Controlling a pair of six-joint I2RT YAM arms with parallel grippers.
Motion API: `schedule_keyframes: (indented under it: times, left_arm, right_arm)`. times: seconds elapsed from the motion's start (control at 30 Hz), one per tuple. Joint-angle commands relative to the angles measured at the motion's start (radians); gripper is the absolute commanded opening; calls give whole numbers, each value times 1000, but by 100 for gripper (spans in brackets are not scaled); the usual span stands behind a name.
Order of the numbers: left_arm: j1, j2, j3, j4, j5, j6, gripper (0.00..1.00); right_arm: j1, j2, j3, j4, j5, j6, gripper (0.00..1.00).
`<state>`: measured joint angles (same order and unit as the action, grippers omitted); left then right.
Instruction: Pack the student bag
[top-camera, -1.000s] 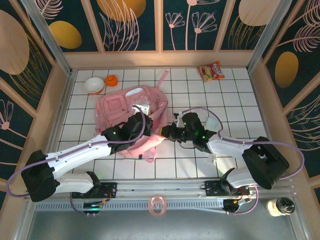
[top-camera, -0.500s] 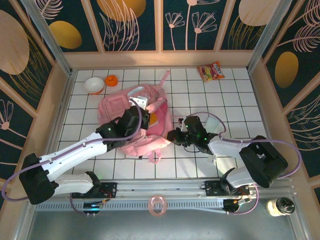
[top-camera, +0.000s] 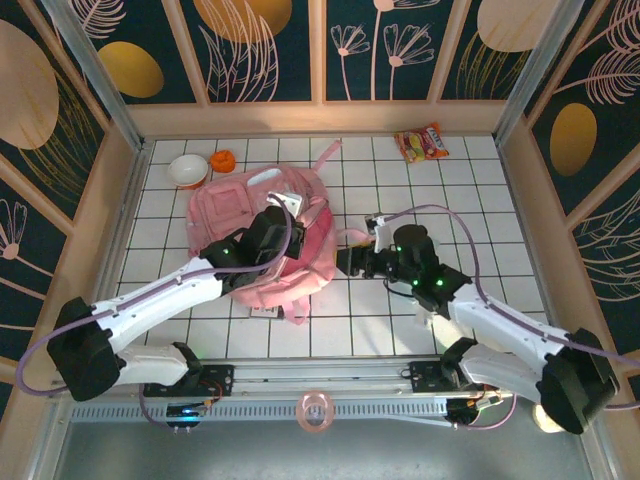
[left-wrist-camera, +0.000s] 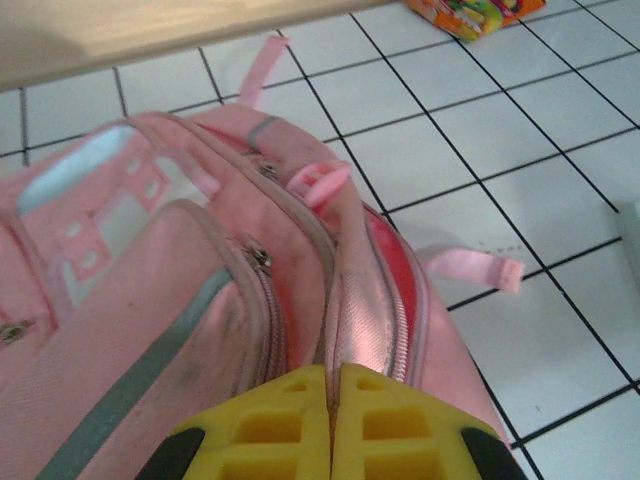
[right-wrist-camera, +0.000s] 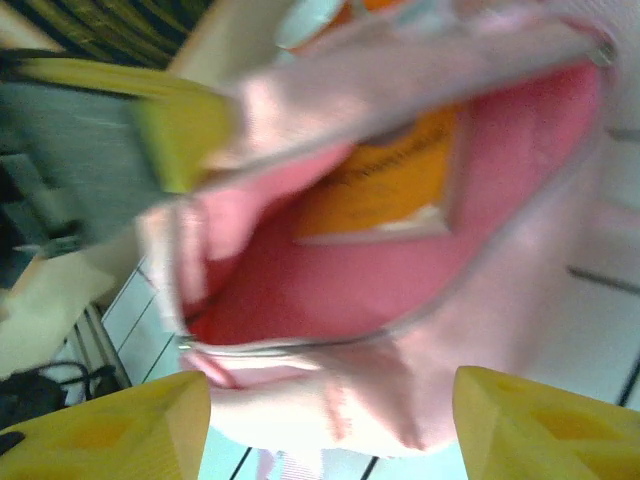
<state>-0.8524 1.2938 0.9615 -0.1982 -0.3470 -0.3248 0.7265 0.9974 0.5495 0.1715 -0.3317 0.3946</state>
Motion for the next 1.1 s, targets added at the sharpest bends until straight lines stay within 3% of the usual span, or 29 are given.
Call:
schedule_keyframes:
  times: [0.0,0.1,0.23,0.6,0.67,0.77,0.83,0.97,1.07]
  left_arm:
    - [7,22,52,128,84,-44,0]
    - [10,47,68,150,132,-62,0]
    - [16,56,95,151,170,-74,0]
    - [22,89,117,184,297,-118,0]
    - [22,91,118,196,319,-126,0]
    - [26,84,113,200,323,-126,0]
    - [36,76,102,197,322,-115,10]
    - [67,19,63,161,316,-56,58]
    - [80,-70,17,116,314,54,76]
  right_arm:
    - [105,7,-18,59,-18,-221,66]
    - [183,87,-18,82,14,-383,68]
    - [197,193,8,140,12,-529,68]
    - [205,427,94,345,-8,-599,68]
    - [205,462,116,355,18,-599,58]
    - [200,468,111,377,46,-601,26]
    - [177,450,101,380,2,-592,2]
    - [121,397,74,404,-114,-548,0]
    - [99,369,69,411,-160,-530,0]
